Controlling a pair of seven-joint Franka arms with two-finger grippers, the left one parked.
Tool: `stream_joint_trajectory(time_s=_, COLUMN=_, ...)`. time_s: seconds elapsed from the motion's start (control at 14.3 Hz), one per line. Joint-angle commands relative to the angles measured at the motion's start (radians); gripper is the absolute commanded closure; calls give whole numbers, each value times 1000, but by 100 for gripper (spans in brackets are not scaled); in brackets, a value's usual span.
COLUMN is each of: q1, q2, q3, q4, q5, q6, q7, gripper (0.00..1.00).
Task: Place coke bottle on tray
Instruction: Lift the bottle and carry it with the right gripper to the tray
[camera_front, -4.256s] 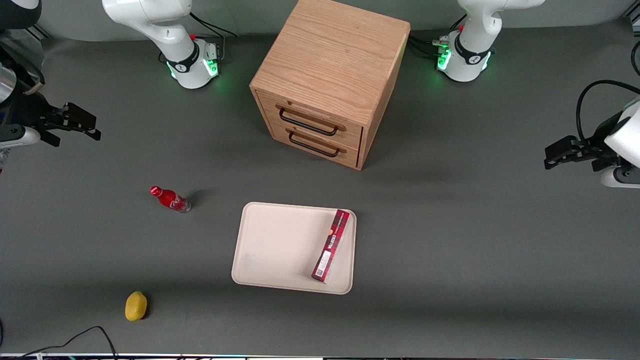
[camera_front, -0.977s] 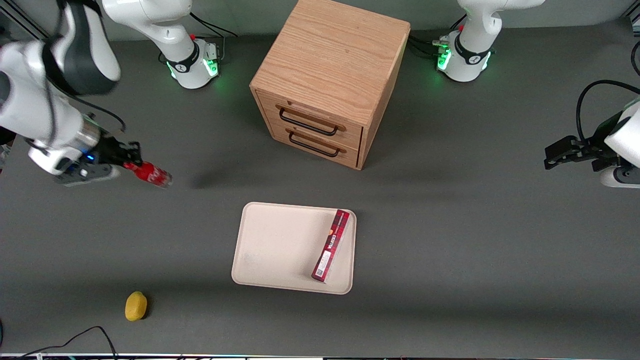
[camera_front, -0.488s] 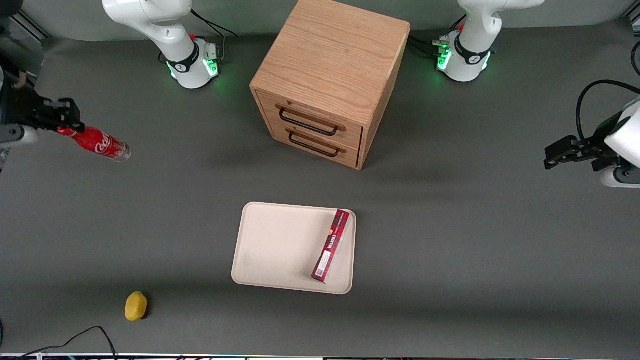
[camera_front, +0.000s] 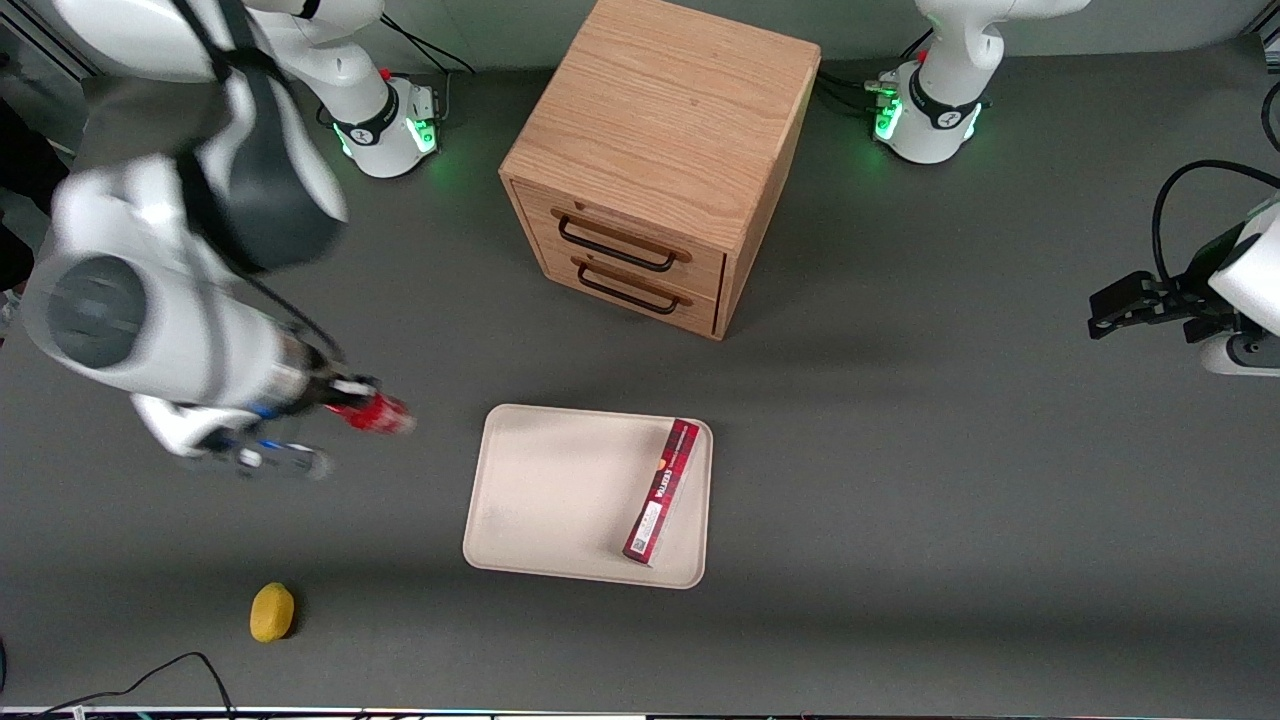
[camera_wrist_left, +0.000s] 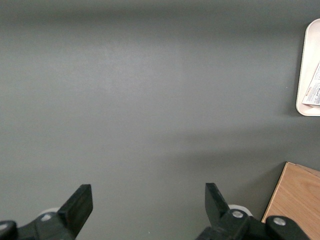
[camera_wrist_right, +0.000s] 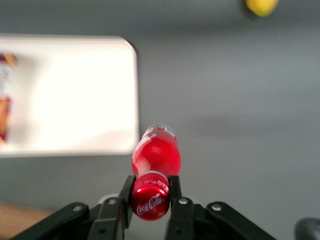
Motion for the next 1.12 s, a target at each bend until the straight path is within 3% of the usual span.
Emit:
stream_joint_trajectory(time_s=0.0, q1=17, q2=109, q3=-7, q4=105, q5=23, q6=105, q7=99, gripper=100)
stream_joint_trajectory(time_s=0.35, q1=23, q2=224, q3=-6, q4=100, q5=41, q6=288, q7=129, gripper=100)
stream_joint_trajectory(time_s=0.77, q1=37, q2=272, q3=-4, q4=88, q5=55, q6=338, q7=173, gripper=100)
stream_joint_trajectory(time_s=0.84, q1=35, q2=274, q3=-4, q4=85, q5=57, q6=338, q7=173, gripper=63)
stream_joint_trajectory(time_s=0.98, q1=31, q2=272, q3=-4, q4=83, q5=57, q6=338, q7=172, gripper=0)
stream_joint_trajectory(time_s=1.05, q1=29, q2=268, q3=-4, q4=83, q5=57, q6=338, q7=166, gripper=0)
